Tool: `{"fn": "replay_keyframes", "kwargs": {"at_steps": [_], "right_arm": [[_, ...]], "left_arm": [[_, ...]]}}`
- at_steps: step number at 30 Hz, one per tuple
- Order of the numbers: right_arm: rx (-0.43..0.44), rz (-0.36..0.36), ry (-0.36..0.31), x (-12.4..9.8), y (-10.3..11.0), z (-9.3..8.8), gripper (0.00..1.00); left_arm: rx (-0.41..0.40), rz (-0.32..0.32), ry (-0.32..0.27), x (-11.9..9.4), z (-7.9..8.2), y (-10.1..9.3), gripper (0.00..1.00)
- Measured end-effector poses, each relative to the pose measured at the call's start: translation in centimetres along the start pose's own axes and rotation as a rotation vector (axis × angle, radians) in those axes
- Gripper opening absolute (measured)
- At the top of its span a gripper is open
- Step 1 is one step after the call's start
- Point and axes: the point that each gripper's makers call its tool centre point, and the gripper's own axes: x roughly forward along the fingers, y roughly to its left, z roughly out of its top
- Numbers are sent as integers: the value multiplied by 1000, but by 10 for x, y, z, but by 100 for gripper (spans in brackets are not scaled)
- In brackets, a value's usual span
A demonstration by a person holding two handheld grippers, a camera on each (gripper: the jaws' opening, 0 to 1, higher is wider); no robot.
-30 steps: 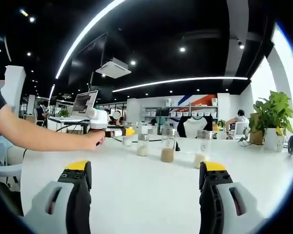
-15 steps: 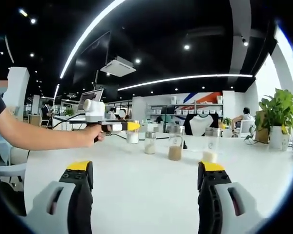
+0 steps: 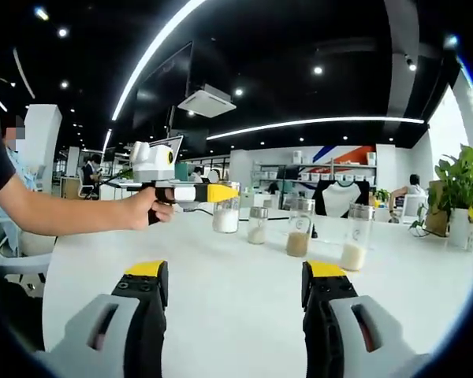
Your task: Rotate the seasoning bottle until the label or dispensing opening points toward the visible target arrow and the bottle remains upright within the marked orientation range
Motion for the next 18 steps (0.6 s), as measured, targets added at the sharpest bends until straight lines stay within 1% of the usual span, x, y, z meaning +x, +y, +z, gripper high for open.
{"fn": "replay_keyframes", "kwargs": {"at_steps": [2,4,6,8,9,11,12,14,18], "right_arm": [[-2,15,5,1,3,-1,70],[-3,45,-4,2,9,1,71],[-22,61,-21,3,12,6,69],[-27,58,-23,3,13,7,66],[-28,64,-27,4,15,9,65],[-19,101,-41,5,22,12,64],[-19,118,-48,6,25,13,63],[-27,118,-48,7,26,13,58],[-8,129,-46,9,28,13,58]], "left_arm": [[-4,-17,-11,-1,3,-9,34],[-5,-52,-14,-3,8,-23,34],[-27,-95,-24,-7,13,-39,34],[-34,-108,-32,-8,16,-44,34],[-35,-124,-36,-10,18,-51,34],[-33,-139,-35,-12,19,-56,34],[-31,-162,-40,-15,20,-65,34],[-37,-195,-43,-18,21,-74,34],[-50,-272,-52,-26,21,-96,34]]}}
